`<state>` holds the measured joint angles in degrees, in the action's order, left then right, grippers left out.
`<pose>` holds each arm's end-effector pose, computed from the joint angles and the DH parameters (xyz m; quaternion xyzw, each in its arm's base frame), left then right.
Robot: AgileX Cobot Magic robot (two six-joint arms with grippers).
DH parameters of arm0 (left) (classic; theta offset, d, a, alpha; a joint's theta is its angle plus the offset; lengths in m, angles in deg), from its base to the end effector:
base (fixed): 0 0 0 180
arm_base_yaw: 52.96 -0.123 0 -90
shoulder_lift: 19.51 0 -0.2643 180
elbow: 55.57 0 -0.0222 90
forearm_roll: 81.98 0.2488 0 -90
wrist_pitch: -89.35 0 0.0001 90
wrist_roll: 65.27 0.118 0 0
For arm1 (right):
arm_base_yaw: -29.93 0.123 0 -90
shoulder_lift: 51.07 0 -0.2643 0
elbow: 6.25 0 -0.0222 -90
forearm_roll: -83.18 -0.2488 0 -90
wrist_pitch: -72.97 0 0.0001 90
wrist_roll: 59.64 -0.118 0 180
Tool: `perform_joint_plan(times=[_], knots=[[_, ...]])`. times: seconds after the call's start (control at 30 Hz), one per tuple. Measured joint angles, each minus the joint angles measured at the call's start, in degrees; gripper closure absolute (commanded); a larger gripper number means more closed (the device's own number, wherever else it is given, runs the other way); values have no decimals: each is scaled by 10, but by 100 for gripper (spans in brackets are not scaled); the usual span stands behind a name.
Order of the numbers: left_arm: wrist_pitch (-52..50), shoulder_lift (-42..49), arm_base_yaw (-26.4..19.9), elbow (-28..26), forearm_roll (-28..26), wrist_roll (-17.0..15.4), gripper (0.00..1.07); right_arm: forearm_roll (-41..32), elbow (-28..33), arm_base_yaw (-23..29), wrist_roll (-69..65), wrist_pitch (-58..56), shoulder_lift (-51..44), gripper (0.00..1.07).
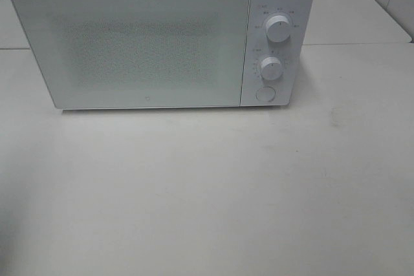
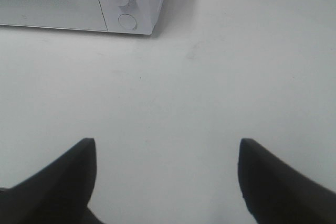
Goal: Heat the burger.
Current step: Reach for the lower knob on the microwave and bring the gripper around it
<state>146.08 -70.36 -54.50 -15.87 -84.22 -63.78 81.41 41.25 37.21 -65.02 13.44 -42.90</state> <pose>0.1459 0.0001 0.2485 -0.0061 0.9593 -0.0112 0.2820 0.0373 0.0079 0.2689 -0.0145 0.8441 0.0744 0.5308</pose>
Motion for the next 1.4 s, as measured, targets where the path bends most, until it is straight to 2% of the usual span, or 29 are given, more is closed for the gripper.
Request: perform_joint_plan(times=[0.2,0.33,0.57,0.6,0.73,0.9,1.4], knots=[[6,80,0,40,0,1,19,0,0,0,0,0,0,35],[13,142,0,68,0,24,20,0,0,0,0,0,0,35],[26,217,0,77,-27,65,20,0,0,0,0,0,0,35],[28,250,0,80,-35,74,20,0,0,0,0,0,0,35],[28,304,0,80,-41,81,20,0,0,0,0,0,0,35],[29,414,0,80,-41,84,20,0,0,0,0,0,0,35],[30,427,0,80,-40,84,20,0,0,0,0,0,0,35]])
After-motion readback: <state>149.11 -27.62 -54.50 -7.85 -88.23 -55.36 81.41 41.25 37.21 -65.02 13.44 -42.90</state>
